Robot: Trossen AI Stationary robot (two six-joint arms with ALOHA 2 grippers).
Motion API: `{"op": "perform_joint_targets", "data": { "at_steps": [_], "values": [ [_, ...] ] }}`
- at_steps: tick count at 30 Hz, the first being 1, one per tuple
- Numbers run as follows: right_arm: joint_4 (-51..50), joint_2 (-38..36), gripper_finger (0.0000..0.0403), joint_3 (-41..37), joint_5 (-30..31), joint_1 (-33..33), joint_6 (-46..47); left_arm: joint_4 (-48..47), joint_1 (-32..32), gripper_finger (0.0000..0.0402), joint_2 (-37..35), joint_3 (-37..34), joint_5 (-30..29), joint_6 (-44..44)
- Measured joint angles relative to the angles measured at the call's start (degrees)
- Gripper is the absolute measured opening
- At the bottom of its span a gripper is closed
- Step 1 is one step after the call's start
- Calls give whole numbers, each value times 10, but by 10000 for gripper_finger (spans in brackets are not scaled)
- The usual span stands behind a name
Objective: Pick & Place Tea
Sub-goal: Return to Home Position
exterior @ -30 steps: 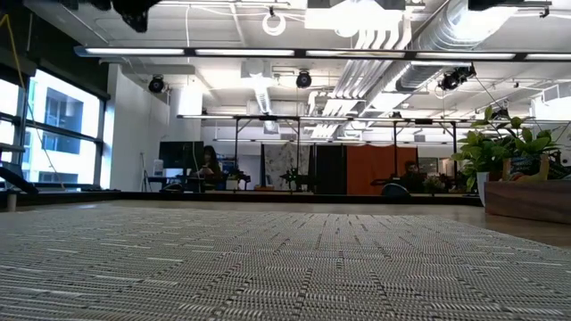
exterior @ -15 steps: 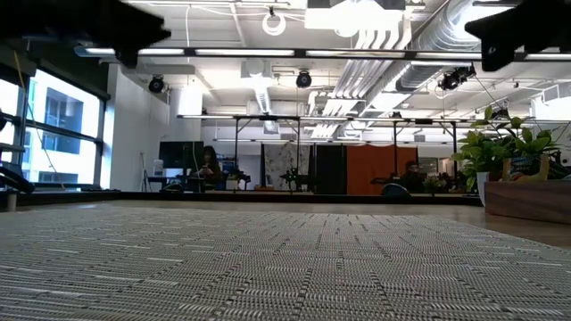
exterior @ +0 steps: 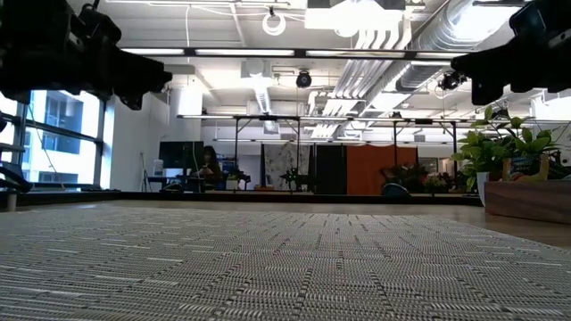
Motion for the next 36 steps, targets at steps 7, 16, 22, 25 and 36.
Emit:
{"op": "perform_joint_targets", "data": {
  "at_steps": [7, 16, 22, 25, 36],
  "values": [
    [-10, 0, 4, 0, 47, 0, -2, -12, 6, 142, 0, -9, 8, -4],
    [-18, 0, 3, 1, 75, 0, -22, -110, 0, 142, -113, 0, 69, -53],
    [-25, 1, 4, 1, 76, 0, -49, -190, 0, 142, -222, 2, 32, -38],
    [-21, 1, 9, 1, 77, 0, -52, -194, 0, 142, -232, 5, 39, -21],
    [-18, 1, 9, 1, 73, 0, -12, -287, 0, 142, -211, 6, 33, -34]
  ]
}}
